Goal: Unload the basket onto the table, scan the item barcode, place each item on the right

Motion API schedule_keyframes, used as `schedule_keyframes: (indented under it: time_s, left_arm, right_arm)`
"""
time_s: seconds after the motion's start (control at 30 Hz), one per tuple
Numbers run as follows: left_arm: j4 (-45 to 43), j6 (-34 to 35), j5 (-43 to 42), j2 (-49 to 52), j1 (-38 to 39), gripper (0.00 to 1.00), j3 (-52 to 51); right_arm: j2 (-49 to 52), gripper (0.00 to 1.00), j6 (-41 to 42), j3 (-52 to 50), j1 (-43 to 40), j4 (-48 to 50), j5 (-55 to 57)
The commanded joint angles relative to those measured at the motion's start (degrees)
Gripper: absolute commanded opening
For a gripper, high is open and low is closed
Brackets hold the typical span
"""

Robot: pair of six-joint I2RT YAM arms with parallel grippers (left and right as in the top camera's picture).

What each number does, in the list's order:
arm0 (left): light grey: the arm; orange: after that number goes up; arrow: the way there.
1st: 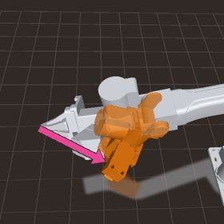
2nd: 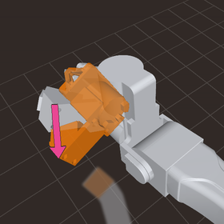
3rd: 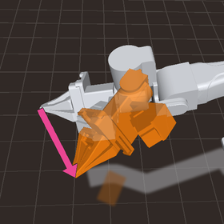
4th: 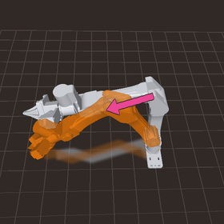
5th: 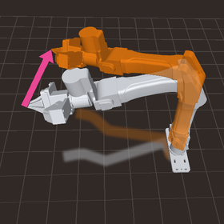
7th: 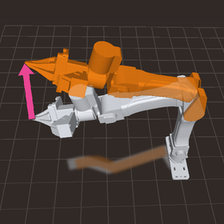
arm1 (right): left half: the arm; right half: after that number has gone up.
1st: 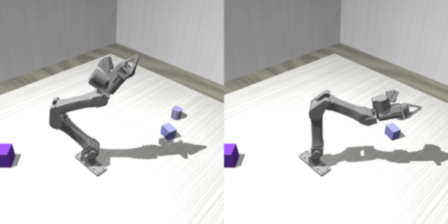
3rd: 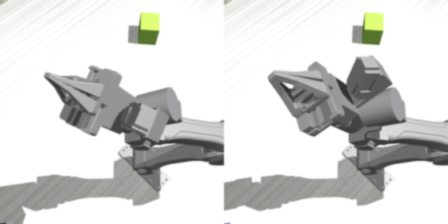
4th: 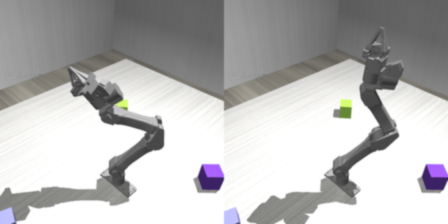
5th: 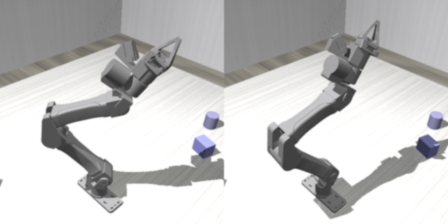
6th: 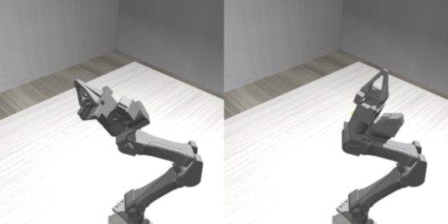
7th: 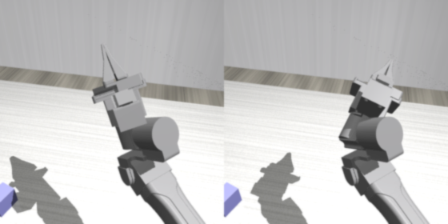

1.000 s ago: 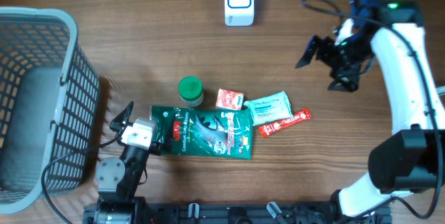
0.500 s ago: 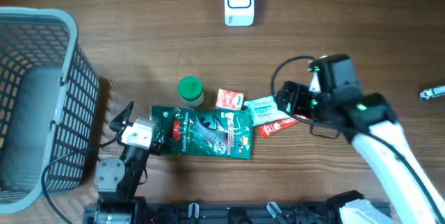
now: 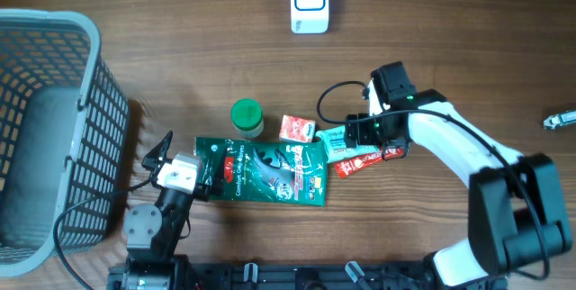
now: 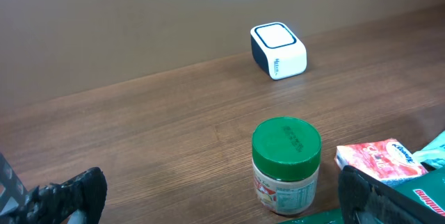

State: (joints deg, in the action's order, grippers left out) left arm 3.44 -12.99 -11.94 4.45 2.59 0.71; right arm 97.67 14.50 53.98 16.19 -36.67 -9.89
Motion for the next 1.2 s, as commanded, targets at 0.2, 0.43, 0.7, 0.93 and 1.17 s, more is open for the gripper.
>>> schedule_keyframes:
  time_s: [0.2, 0.43, 0.7, 0.93, 1.17]
  left_arm:
    - [0.26, 0.35, -0.9, -0.31, 0.31, 1.0, -0.13]
    - [0.26, 0.35, -0.9, -0.31, 0.31, 1.0, -0.13]
    - [0.28, 0.35, -0.9, -0.31, 0.31, 1.0, -0.13]
    - [0.26, 0.35, -0.9, -0.31, 0.31, 1.0, -0.13]
    - [0.26, 0.35, -0.9, -0.31, 0.31, 1.0, -0.11]
  right_arm:
    - [1.7, 0.04, -8.48, 1.7, -0.15, -1.22, -14.19]
    - [-7.32, 0.04, -14.47, 9.57, -0.13, -9.16, -14.16]
    - [-36.11, 0.04, -14.49, 9.55, -0.13, -12.11, -14.19]
    - [-52.35, 0.04, -0.83, 9.51, -0.13, -17.35, -12.57]
    - [-46.97, 0.22, 69.0, 9.44, -0.13, -38.47, -21.33]
